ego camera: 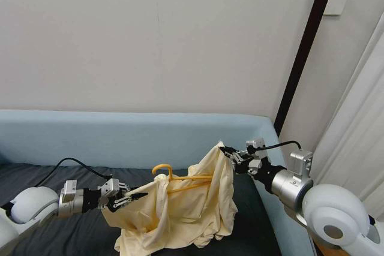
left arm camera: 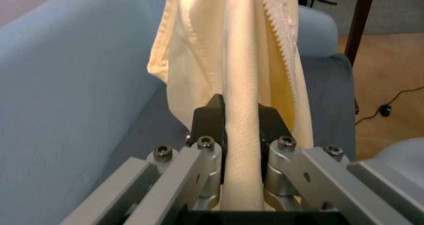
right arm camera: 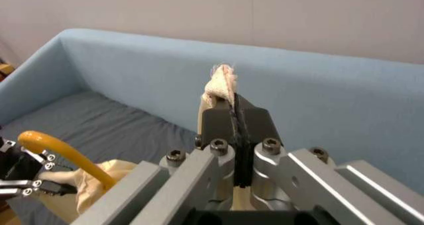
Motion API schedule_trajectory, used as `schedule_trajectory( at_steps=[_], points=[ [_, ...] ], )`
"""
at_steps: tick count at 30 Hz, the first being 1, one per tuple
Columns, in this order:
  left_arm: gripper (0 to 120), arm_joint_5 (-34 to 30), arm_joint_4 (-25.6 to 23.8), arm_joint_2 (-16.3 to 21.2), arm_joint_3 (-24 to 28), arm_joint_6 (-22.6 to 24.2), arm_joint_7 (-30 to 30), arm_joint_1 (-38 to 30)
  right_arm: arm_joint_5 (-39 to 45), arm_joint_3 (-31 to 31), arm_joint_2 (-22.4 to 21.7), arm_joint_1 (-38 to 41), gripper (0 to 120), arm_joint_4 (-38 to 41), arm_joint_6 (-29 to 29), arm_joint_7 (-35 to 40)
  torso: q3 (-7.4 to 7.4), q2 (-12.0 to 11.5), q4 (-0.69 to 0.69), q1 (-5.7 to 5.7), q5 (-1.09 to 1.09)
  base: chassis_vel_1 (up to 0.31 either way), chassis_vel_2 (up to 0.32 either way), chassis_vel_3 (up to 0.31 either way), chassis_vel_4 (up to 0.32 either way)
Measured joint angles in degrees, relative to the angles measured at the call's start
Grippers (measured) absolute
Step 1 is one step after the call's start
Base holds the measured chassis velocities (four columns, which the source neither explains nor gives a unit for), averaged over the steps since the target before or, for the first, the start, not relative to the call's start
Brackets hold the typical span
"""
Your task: Pick up the clothes from the sofa and hang them on the clothes hanger.
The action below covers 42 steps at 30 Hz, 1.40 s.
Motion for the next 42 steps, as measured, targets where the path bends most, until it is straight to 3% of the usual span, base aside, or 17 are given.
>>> schedule_trajectory(
  at_steps=[5,11,15,24,34,42],
  points=[
    [6,-0.70,-0.07,-1.13,1.38,0.58,-1.26,-1.32,-0.03,-0.29,-0.17,-0.32,0,0.45,-0.14,0.08,0.00,0.00,0.00,0.00,0.00,0.000,0.000,0.000,0.000],
    [6,-5.84,0.81,-3.27,7.55,2.10,-3.51,-8.55,-1.30,-0.27,-0.48,-2.20,0,2.01,-0.20,0.03,0.00,0.00,-0.01,0.00,0.02,0.000,0.000,0.000,0.000],
    [6,-9.22,1.63,-9.00,14.47,3.14,-6.19,-13.76,-3.36,0.66,-0.08,-4.47,0,3.24,0.12,0.51,0.00,0.00,-0.02,0.00,0.00,0.000,0.000,0.000,0.000],
    [6,-9.61,5.69,-16.34,21.93,3.26,-6.52,-19.38,-6.82,1.74,-0.95,-7.53,0,2.63,1.83,-0.03,0.00,0.00,-0.02,0.00,0.01,0.000,0.000,0.000,0.000],
    [6,-9.16,9.09,-20.88,22.90,3.01,-5.34,-21.13,-11.48,0.50,-0.32,-10.79,0,3.85,2.14,-2.88,0.00,0.00,-0.01,0.00,0.00,0.000,0.000,0.000,0.000],
    [6,-9.42,9.62,-20.19,23.19,2.73,-4.47,-22.80,-14.09,-1.77,1.23,-11.66,0,5.23,2.96,-3.65,0.00,0.00,-0.01,0.00,0.00,0.000,0.000,0.000,0.000]
  ],
)
